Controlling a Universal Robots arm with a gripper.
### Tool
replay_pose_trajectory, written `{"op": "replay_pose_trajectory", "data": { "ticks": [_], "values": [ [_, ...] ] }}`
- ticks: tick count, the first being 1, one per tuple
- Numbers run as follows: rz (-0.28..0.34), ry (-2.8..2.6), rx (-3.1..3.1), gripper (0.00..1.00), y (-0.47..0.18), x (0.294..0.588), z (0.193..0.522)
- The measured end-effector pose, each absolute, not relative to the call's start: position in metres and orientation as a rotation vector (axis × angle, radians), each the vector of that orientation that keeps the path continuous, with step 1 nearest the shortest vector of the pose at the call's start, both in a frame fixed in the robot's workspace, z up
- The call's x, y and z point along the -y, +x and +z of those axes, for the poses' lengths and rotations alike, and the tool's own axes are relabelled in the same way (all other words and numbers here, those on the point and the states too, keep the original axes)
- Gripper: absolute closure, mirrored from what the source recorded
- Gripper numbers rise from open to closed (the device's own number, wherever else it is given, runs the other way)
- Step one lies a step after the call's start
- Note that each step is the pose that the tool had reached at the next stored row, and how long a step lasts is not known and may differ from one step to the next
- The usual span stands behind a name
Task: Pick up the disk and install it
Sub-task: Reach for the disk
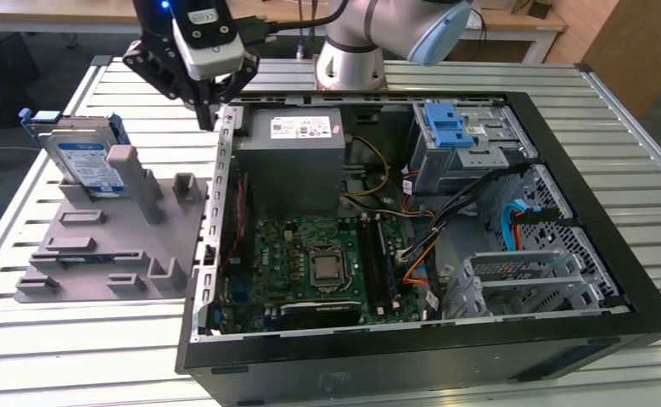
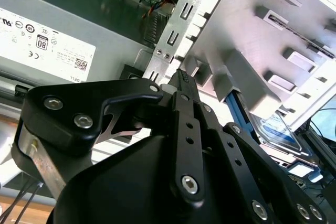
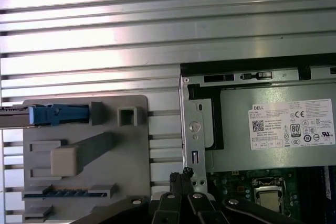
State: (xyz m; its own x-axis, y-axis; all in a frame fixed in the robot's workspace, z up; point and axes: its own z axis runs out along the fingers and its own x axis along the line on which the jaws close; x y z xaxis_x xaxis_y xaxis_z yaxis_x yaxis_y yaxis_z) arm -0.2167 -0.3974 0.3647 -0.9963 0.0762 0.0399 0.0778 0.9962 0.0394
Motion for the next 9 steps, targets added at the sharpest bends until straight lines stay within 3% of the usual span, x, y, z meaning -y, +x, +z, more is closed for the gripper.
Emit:
{"op": "replay_pose_trajectory", "data": {
  "ticks": [9],
  "values": [
    [-0.064,-0.120,3.100,0.89,-0.2209,0.3974,0.3639]
  ]
}}
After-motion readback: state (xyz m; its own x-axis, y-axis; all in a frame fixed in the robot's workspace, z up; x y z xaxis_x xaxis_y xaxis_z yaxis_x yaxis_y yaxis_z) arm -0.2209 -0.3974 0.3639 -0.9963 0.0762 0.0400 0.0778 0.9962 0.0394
